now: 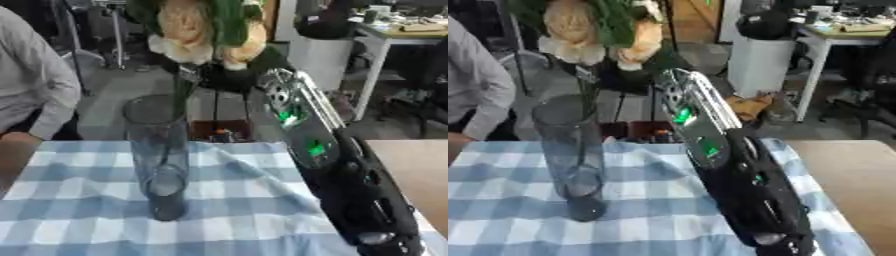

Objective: Arrange flowers into the vase.

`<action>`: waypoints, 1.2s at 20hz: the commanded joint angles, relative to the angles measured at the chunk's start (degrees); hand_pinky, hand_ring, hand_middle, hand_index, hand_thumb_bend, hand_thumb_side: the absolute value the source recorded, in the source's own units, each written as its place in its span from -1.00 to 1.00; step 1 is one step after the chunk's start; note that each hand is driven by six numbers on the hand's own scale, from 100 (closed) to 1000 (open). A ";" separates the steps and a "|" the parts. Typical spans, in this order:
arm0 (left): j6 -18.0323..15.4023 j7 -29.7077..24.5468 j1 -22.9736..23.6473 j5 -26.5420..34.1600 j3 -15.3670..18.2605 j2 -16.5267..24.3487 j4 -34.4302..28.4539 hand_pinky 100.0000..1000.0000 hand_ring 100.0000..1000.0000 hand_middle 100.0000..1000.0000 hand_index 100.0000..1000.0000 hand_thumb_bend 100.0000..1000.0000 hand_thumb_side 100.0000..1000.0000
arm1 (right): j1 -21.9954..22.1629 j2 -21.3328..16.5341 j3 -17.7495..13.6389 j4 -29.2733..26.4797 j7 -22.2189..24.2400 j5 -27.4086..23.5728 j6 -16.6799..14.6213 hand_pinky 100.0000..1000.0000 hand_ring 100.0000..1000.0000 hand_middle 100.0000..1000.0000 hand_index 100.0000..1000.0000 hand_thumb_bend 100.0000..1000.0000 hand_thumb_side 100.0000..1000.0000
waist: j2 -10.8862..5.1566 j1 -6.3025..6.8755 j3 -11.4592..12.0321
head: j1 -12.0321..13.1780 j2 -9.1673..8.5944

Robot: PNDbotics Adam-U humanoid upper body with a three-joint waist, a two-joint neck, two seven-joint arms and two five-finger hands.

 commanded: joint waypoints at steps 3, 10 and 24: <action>-0.07 0.20 -0.59 -0.19 0.63 1.49 -1.04 0.39 0.95 0.77 1.00 -1.00 1.00 | -0.52 -2.19 -0.81 -1.86 0.49 -0.38 -0.15 1.00 1.00 0.84 0.86 0.28 0.81 | -1.69 0.36 -0.23 | -0.50 -1.07; -0.14 0.22 -0.72 -0.21 0.67 1.52 -1.04 0.39 0.95 0.77 1.00 -1.00 1.00 | 0.02 -2.82 -0.67 -2.22 1.21 -0.11 -0.38 1.00 1.00 0.84 0.87 0.28 0.78 | -1.72 0.34 -0.70 | -0.89 -1.32; -0.14 0.20 -0.70 -0.23 0.60 1.52 -1.04 0.39 0.95 0.77 1.00 -1.00 1.00 | 1.08 -3.76 -0.73 -2.43 5.85 1.17 -1.79 1.00 1.00 0.87 0.90 0.28 0.57 | -1.89 0.11 -1.35 | -1.40 -1.95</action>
